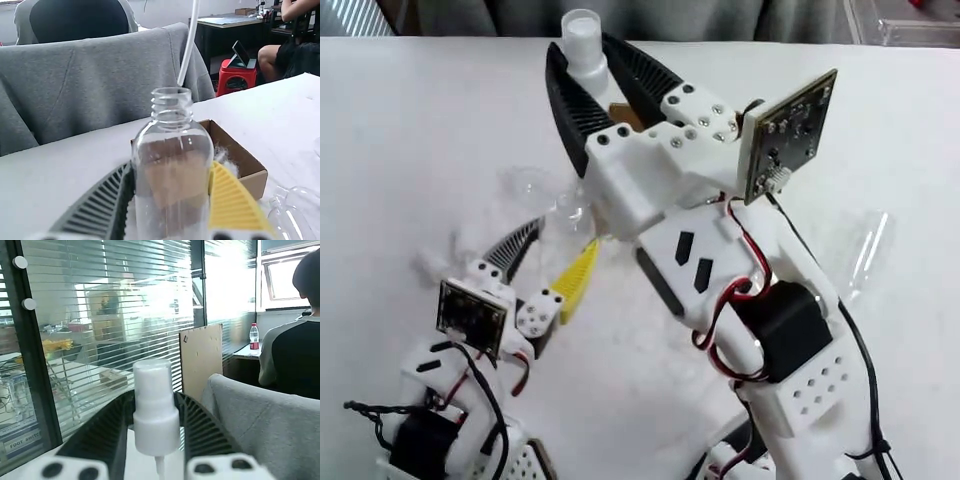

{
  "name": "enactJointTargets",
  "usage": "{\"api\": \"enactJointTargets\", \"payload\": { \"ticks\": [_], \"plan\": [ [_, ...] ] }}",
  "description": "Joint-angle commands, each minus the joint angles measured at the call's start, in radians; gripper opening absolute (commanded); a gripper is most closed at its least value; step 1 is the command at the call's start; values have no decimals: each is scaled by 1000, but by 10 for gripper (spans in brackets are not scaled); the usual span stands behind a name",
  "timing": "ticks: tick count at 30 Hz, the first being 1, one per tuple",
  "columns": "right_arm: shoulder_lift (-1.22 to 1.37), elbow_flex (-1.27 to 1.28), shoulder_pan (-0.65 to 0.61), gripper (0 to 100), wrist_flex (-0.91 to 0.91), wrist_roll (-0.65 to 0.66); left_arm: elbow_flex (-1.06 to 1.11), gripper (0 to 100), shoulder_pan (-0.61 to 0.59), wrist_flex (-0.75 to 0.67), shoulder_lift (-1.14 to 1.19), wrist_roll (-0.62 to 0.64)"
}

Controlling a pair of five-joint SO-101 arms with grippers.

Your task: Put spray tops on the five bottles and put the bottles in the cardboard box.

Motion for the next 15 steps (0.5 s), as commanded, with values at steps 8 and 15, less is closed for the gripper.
{"api": "enactJointTargets", "payload": {
  "ticks": [8, 15],
  "plan": [
    [-30, -14, -30, 15, -1, 11, 32, 76, 8, -26, -13, 2],
    [-24, -8, -53, 15, -1, 6, 32, 76, 2, -23, -13, 3]
  ]
}}
